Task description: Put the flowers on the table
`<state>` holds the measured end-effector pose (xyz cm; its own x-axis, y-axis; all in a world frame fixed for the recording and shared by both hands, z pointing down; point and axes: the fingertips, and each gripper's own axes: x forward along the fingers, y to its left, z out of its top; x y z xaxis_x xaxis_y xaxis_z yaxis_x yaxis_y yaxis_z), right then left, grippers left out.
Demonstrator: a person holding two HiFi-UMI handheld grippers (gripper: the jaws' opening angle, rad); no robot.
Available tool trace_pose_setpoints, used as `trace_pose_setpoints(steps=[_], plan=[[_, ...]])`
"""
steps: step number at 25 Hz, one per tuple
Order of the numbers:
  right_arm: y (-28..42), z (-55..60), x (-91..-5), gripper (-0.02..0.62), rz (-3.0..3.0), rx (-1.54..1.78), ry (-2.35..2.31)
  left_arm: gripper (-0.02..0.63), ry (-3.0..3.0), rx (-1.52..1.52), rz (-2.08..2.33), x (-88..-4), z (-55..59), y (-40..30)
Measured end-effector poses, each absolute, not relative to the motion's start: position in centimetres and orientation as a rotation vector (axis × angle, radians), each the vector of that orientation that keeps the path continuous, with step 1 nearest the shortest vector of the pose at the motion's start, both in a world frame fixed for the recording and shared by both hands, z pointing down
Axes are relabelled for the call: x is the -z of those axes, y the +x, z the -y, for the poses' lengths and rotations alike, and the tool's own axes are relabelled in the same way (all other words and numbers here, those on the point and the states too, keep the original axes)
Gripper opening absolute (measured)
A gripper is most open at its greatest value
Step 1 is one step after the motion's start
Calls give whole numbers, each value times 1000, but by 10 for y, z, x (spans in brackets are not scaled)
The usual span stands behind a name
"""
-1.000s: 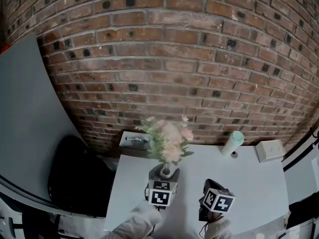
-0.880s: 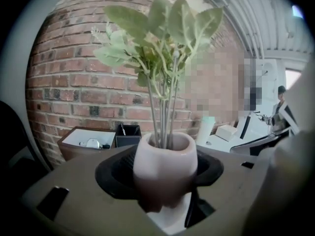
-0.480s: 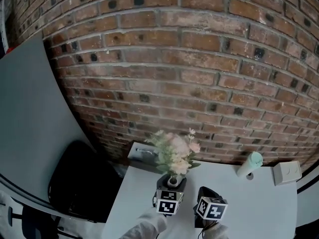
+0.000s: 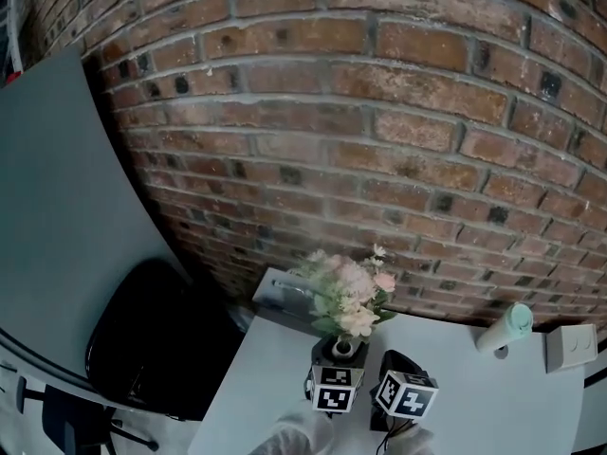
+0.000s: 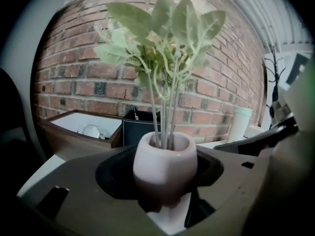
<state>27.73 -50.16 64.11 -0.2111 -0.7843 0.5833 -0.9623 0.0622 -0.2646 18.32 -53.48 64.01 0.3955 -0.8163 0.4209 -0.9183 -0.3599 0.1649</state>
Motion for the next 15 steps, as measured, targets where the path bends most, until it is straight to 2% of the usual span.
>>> trace_pose_setpoints(steps=[15], plan=[[274,513,-663,23,2058,-955,1749,268,2347,-292,1545,-647,551,185]])
